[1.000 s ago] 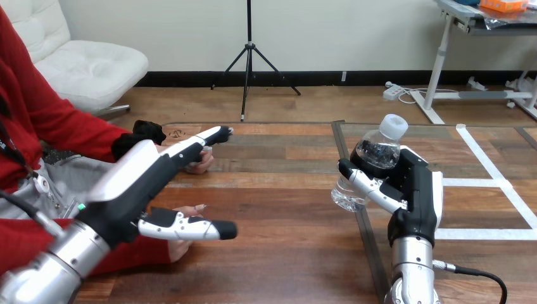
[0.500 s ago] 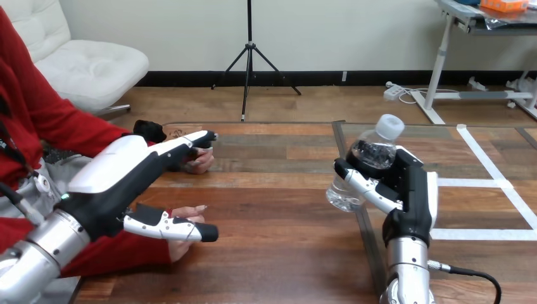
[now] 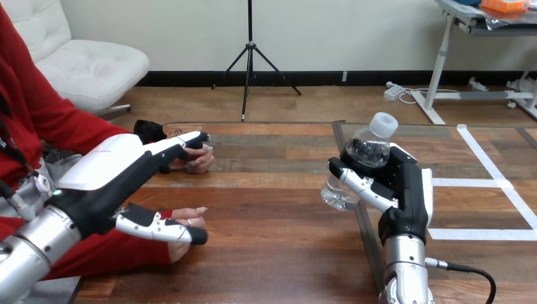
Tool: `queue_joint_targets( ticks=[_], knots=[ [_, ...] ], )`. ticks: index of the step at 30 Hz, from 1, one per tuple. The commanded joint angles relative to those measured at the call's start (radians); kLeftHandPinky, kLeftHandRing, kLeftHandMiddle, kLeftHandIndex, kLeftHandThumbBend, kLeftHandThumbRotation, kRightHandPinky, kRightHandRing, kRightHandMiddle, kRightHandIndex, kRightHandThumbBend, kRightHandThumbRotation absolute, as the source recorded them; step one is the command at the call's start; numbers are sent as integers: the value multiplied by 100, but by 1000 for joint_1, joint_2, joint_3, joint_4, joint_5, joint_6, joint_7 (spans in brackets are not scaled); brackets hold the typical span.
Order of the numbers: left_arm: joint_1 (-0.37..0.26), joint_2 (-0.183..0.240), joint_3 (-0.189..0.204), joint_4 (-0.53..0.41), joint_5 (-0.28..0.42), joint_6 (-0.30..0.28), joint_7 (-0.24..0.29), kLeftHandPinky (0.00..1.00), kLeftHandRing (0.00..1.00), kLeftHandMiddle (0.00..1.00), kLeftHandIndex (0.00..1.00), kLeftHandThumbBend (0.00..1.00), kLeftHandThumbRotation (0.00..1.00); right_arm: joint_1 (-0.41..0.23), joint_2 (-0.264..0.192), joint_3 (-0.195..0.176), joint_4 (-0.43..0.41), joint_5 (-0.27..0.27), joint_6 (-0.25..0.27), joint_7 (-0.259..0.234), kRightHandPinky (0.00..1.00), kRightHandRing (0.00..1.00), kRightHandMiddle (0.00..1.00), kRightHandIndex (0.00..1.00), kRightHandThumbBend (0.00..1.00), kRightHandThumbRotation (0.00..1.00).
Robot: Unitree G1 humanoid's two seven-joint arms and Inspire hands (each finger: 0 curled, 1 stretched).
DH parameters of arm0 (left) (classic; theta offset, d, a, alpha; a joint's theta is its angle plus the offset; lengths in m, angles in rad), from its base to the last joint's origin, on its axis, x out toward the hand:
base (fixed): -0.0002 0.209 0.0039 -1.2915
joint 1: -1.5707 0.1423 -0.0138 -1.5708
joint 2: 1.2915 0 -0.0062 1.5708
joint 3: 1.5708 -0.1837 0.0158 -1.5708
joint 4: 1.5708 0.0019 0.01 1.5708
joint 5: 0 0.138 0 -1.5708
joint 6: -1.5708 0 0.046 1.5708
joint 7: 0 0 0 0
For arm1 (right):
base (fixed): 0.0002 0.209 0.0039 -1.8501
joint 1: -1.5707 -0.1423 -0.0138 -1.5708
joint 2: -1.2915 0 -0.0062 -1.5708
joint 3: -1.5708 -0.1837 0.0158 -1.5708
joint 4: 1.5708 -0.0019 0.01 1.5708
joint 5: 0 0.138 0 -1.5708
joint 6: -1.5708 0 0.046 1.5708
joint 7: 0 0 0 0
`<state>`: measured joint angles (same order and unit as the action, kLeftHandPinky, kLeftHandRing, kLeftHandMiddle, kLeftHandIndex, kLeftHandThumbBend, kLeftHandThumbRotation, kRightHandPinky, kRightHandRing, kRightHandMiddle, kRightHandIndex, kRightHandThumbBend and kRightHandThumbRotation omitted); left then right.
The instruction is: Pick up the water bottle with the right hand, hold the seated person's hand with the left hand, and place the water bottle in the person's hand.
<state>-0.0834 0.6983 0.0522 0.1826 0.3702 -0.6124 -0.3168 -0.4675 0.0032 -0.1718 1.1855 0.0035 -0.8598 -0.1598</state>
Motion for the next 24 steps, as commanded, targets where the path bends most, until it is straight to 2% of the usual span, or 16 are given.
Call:
queue_joint_targets(
  ticks=[1, 10, 24],
  knots=[
    [-56, 45, -5, -17, -6, 7, -25, 70, 83, 89, 92, 100, 44, -46, 2, -1, -68, 3, -39, -6, 45, 45, 48, 46, 77, 0],
    [-59, 64, -6, 18, -13, -19, -36, 65, 76, 86, 91, 100, 39, -46, 4, 2, -76, 0, -41, -12, 44, 45, 48, 47, 77, 0],
    [-72, 99, -14, 80, -13, -56, -58, 62, 71, 81, 88, 100, 39, -49, 6, -5, -82, 16, -52, 5, 42, 44, 48, 47, 77, 0]
  ],
)
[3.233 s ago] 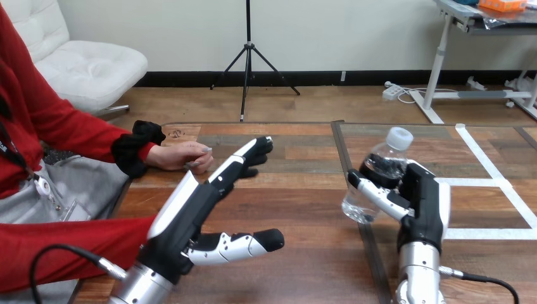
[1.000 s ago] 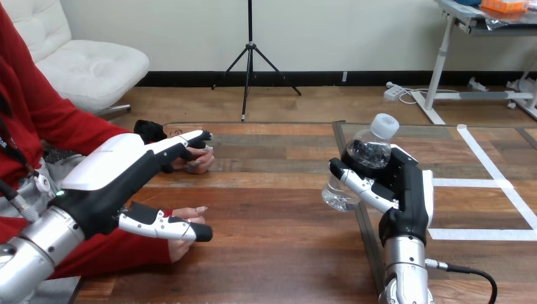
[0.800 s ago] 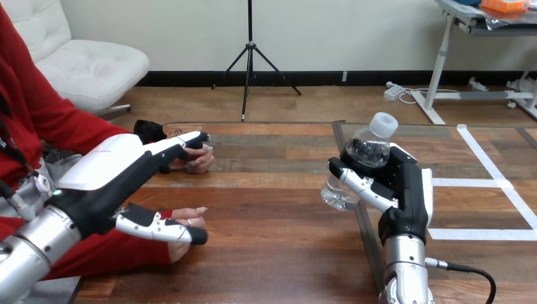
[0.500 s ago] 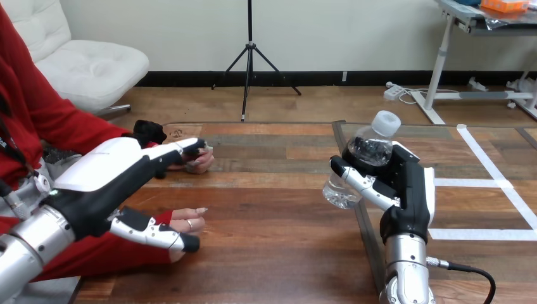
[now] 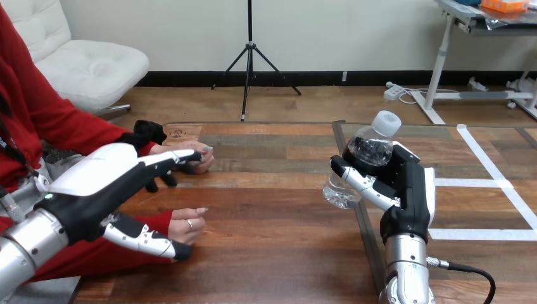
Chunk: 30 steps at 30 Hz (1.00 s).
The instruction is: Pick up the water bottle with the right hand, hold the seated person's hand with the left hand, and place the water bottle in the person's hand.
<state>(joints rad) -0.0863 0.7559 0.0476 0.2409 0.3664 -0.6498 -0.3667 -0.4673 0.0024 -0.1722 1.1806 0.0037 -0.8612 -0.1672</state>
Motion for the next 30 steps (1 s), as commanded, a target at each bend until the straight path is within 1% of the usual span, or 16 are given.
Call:
queue_joint_targets(
  ticks=[1, 6, 9, 12, 16, 18, 22, 30],
  knots=[
    [-71, 46, -10, 27, -5, -18, -12, 62, 71, 81, 88, 100, 39, -49, 6, -3, -79, 14, -50, 11, 42, 44, 48, 46, 77, 0],
    [-74, 55, -13, 42, 1, -21, -19, 62, 72, 80, 87, 100, 40, -49, 6, -5, -84, 18, -52, 14, 42, 44, 48, 46, 77, 0],
    [-77, 58, -16, 60, 8, -34, -11, 62, 72, 80, 87, 100, 40, -49, 3, -3, -86, 10, -58, 4, 42, 44, 48, 46, 77, 0],
    [-81, 62, -20, 79, 4, -42, -16, 62, 72, 79, 86, 100, 42, -48, 3, -4, -89, 14, -58, 9, 41, 44, 48, 46, 77, 0],
    [-88, 64, -27, 113, 16, -61, -3, 62, 72, 79, 86, 100, 42, -48, -1, -2, -92, 5, -57, -4, 40, 44, 48, 46, 78, 0],
    [-91, 62, -30, 132, 21, -71, 6, 63, 72, 80, 86, 100, 42, -47, -4, -1, -94, 3, -60, -2, 40, 43, 48, 46, 77, 0],
    [-98, 70, -36, 151, 34, -72, 3, 63, 73, 80, 86, 100, 44, -45, -4, -2, -101, 6, -54, 1, 40, 43, 48, 46, 77, 0],
    [-110, 73, -47, 198, 56, -90, 20, 63, 72, 79, 84, 100, 44, -39, -7, -1, -116, 6, -48, 5, 39, 43, 47, 46, 76, 0]
  ],
)
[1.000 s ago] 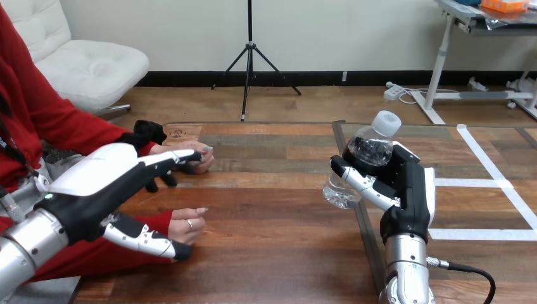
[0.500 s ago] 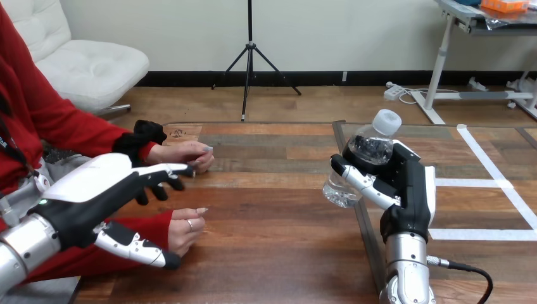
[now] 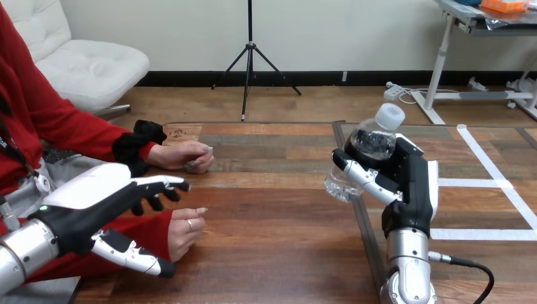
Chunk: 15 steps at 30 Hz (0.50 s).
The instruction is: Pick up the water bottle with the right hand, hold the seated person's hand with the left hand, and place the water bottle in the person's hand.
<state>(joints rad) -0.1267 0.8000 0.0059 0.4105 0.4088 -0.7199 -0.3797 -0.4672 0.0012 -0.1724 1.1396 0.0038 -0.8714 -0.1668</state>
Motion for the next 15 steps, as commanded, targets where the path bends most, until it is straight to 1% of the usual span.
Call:
queue_joint_targets(
  ticks=[1, 3, 6, 12, 15],
  knots=[
    [-72, 30, -7, 36, 18, -20, 37, 63, 72, 79, 84, 100, 44, -38, -8, 2, -77, -2, -35, -3, 39, 43, 47, 46, 76, 0],
    [-73, 31, -10, 44, 22, -20, 40, 63, 72, 79, 84, 100, 43, -36, -11, 5, -81, -11, -33, -13, 39, 43, 47, 46, 76, 0],
    [-83, 34, -19, 70, 35, -35, 50, 63, 73, 79, 84, 100, 43, -36, -11, 4, -81, -8, -39, -9, 40, 43, 47, 46, 75, 0],
    [-90, 37, -28, 92, 53, -27, 57, 64, 74, 80, 84, 100, 43, -31, -9, 5, -92, -5, -40, -5, 40, 42, 47, 46, 75, 0],
    [-93, 38, -33, 98, 56, -20, 55, 65, 74, 81, 85, 100, 43, -30, -6, -1, -95, 11, -32, 9, 40, 42, 47, 46, 75, 0]
  ],
)
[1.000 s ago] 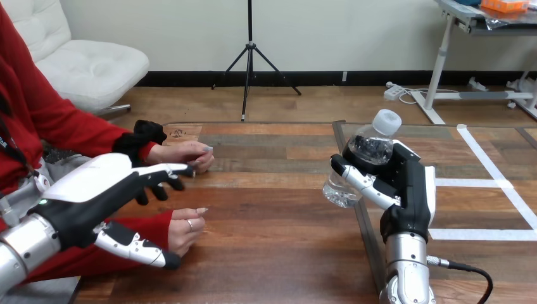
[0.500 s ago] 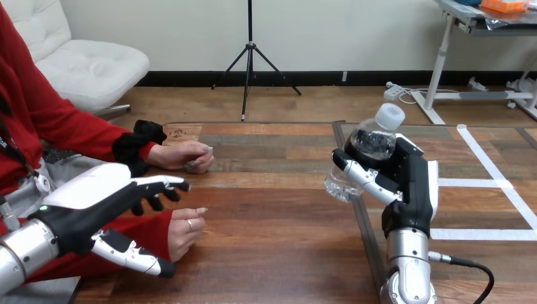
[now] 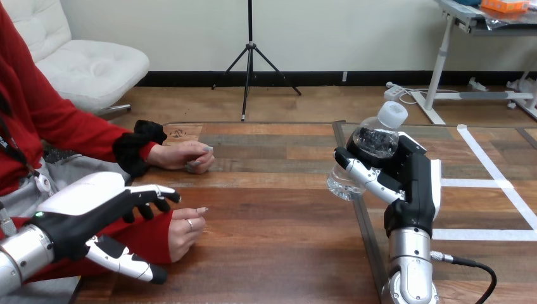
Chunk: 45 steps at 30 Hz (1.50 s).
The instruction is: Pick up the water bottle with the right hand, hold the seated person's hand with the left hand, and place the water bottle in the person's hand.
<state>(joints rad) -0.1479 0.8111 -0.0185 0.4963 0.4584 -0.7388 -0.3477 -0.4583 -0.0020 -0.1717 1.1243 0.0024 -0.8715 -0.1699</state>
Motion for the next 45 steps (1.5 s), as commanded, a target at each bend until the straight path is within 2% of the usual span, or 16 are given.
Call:
queue_joint_targets(
  ticks=[1, 3, 6, 9, 12, 32, 45],
  knots=[
    [-72, 28, -11, 8, 11, 9, 19, 65, 75, 81, 85, 100, 44, -37, -4, 1, -82, 8, -31, 8, 40, 42, 47, 46, 75, 0],
    [-71, 29, -13, 2, 16, 21, 15, 66, 75, 82, 86, 100, 44, -34, -6, 3, -87, 0, -32, 2, 40, 42, 47, 46, 75, 0],
    [-77, 36, -22, 19, 45, 1, 38, 66, 76, 82, 86, 100, 45, -33, -2, -2, -91, 17, -36, 20, 40, 42, 47, 46, 74, 0],
    [-79, 39, -27, 18, 45, 15, 21, 66, 76, 83, 87, 100, 45, -26, -5, 3, -102, 5, -27, 9, 40, 42, 47, 46, 74, 0],
    [-83, 36, -28, 35, 49, 0, 40, 66, 76, 83, 87, 100, 45, -23, -6, 2, -105, 5, -27, 11, 40, 43, 47, 46, 74, 0],
    [-105, 66, -68, 50, 135, 1, 82, 65, 79, 86, 90, 100, 46, -3, -4, 7, -149, -2, -16, 7, 40, 43, 46, 45, 73, 0],
    [-113, 73, -81, 40, 148, 19, 80, 65, 81, 88, 92, 100, 43, 4, 3, 7, -166, 5, -14, 14, 42, 43, 46, 45, 73, 0]
  ],
)
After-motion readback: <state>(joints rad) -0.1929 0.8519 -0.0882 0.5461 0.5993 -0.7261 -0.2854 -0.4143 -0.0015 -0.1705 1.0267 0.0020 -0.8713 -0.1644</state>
